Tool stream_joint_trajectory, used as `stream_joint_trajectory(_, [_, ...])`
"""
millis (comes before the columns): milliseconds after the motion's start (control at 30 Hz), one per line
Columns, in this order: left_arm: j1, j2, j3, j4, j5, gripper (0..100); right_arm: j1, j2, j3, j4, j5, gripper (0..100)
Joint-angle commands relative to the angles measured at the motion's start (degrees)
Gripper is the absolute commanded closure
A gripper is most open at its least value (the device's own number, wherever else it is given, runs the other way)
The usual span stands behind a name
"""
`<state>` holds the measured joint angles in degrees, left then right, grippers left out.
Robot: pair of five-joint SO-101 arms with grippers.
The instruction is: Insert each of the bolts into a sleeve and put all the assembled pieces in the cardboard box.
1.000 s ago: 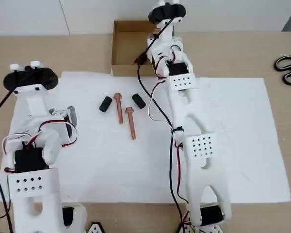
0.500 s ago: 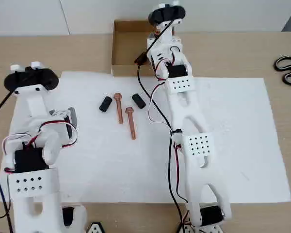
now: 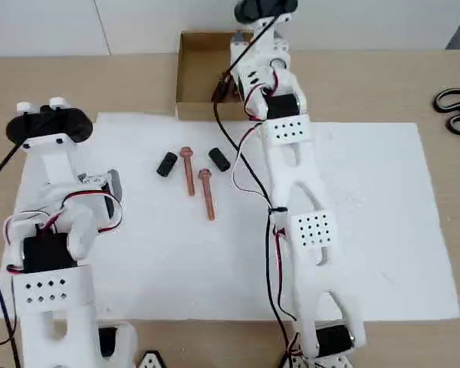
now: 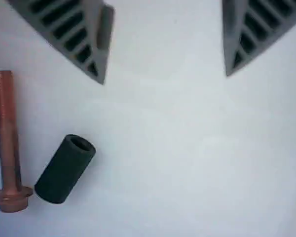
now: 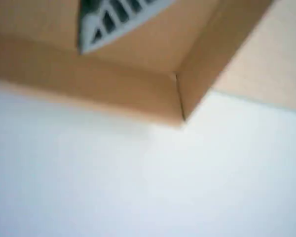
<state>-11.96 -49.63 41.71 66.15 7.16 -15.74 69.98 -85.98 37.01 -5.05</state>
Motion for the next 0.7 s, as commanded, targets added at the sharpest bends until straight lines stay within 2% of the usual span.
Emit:
stream_joint_trajectory(0, [-0.35, -1.05, -0.75, 0.09, -0.35, 85, -1.71, -1.98, -10.90, 10.07, 0.53, 79.4])
stream_joint_trajectory(267, [-0.26, -1.05, -0.66, 0.09, -0.35, 85, -4.18, -14.90, -10.37, 35.74, 0.53, 79.4])
stream_joint_trajectory(467, [-0.26, -1.05, -0.57, 0.18, -0.18, 85, -7.78, -19.03, -10.37, 54.20, 0.53, 79.4])
stream_joint_trajectory(533, [-0.26, -1.05, -0.57, 0.18, -0.09, 85, -8.57, -18.86, -10.37, 57.80, 0.44, 79.4])
stream_joint_trajectory(667, [-0.26, -1.05, -0.57, 0.18, 0.00, 85, -8.57, -17.71, -10.37, 58.07, 0.18, 79.4])
